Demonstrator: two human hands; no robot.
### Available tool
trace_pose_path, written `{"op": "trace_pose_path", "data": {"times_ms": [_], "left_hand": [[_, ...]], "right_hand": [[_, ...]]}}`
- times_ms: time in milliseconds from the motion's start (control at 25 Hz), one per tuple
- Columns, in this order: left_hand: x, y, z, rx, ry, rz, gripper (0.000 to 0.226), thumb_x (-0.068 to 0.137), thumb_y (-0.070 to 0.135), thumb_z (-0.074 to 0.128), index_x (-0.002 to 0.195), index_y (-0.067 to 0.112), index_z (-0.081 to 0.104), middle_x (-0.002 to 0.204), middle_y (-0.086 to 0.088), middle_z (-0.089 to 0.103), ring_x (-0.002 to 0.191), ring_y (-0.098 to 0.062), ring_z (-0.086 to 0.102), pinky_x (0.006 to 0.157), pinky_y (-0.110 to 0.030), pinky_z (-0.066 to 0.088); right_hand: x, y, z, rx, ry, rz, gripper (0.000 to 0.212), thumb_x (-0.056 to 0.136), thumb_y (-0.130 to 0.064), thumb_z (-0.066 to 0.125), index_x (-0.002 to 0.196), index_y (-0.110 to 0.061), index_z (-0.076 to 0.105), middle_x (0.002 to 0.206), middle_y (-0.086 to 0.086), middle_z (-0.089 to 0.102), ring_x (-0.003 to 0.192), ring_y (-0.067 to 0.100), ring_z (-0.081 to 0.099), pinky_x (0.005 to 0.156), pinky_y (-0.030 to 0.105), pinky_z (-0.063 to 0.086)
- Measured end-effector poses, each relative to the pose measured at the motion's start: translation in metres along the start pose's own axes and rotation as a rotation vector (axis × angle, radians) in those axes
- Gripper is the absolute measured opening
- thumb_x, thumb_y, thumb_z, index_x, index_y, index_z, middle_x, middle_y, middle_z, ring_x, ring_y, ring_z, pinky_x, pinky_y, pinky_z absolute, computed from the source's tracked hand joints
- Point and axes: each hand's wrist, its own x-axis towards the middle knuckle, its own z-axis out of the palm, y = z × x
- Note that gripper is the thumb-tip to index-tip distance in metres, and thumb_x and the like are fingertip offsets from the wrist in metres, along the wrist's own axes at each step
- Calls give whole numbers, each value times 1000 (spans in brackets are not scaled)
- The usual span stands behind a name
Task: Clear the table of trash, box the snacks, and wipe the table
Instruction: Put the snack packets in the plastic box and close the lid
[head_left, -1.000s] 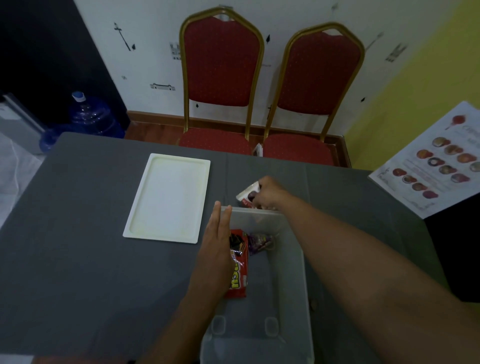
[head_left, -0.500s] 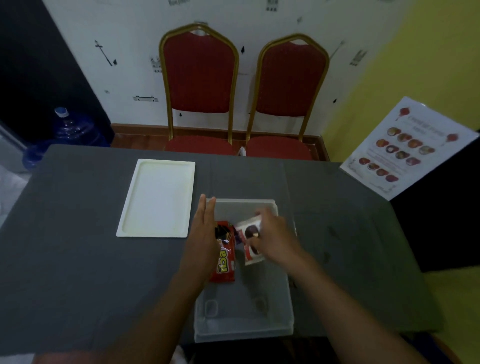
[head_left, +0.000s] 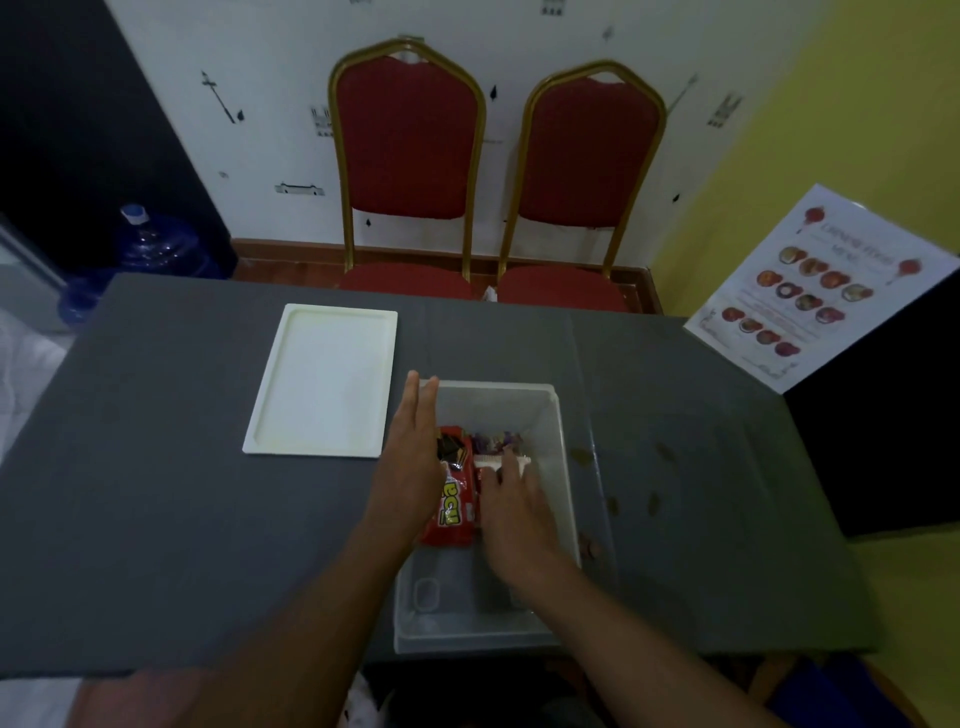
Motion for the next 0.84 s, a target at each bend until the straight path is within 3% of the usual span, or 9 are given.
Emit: {"op": "trace_pose_path", "data": {"times_ms": [120, 200, 320, 400, 480, 560, 640, 760, 840], "left_hand": [[-1, 3, -3, -20, -2, 1, 93, 77, -19, 49, 153, 22, 14, 165, 1, 1, 149, -20, 19, 109, -33, 37], [0, 4, -4, -40, -1, -3, 90, 79, -18, 48, 153, 21, 15, 165, 1, 4, 148, -19, 20, 110, -31, 34], [1, 2, -9, -180, 25, 26, 67, 93, -3, 44, 153, 20, 21, 163, 1, 18, 146, -12, 24, 118, -28, 26], [4, -7, -24, -391, 22, -24, 51, 103, 17, 39, 152, 22, 26, 156, 8, 32, 138, -1, 36, 113, -18, 31], [12, -29, -44, -439, 32, -102, 43, 104, 26, 36, 148, 24, 35, 150, 9, 42, 132, -1, 44, 111, -20, 35], [22, -64, -63, -349, 83, -175, 39, 104, 25, 37, 143, 23, 42, 146, 3, 50, 130, -9, 48, 111, -31, 38], [30, -102, -79, -282, 106, -272, 39, 103, 23, 39, 141, 19, 46, 145, -2, 51, 131, -17, 49, 110, -36, 38], [33, -158, -87, -225, 96, -449, 40, 102, 29, 39, 139, 15, 47, 147, -9, 47, 134, -26, 45, 113, -44, 35], [33, -187, -83, -158, 75, -491, 45, 100, 30, 41, 140, 10, 46, 151, -15, 40, 141, -32, 35, 117, -45, 27]], "right_hand": [[-3, 9, 19, 29, -151, -46, 72, 95, -3, 55, 157, -2, 17, 165, 21, 11, 154, 39, 8, 122, 47, 26], [0, 15, 16, 71, -133, -67, 70, 92, -5, 59, 154, -5, 27, 162, 17, 21, 151, 37, 18, 119, 45, 33], [1, 1, -9, 262, 143, -82, 44, 91, -16, 62, 134, -14, 55, 139, 4, 50, 129, 22, 46, 106, 38, 46], [2, -29, -33, 469, 375, -165, 27, 94, -13, 56, 120, -17, 63, 123, 1, 59, 113, 11, 51, 101, 24, 46], [5, -68, -53, 632, 482, -262, 25, 94, -9, 52, 114, -18, 66, 114, -1, 64, 105, 7, 55, 96, 14, 43], [16, -109, -63, 761, 368, -289, 32, 93, -9, 52, 121, -21, 63, 121, -4, 64, 109, 7, 58, 93, 12, 44], [36, -143, -58, 831, 107, -195, 42, 93, -14, 57, 133, -28, 53, 138, -8, 53, 123, 9, 54, 94, 15, 45], [74, -176, -32, 860, -175, 90, 66, 90, -26, 63, 148, -29, 34, 151, -3, 36, 133, 20, 47, 95, 26, 46], [96, -182, -18, 845, -242, 279, 79, 87, -28, 64, 154, -25, 21, 154, 3, 29, 135, 27, 44, 100, 35, 49]]}}
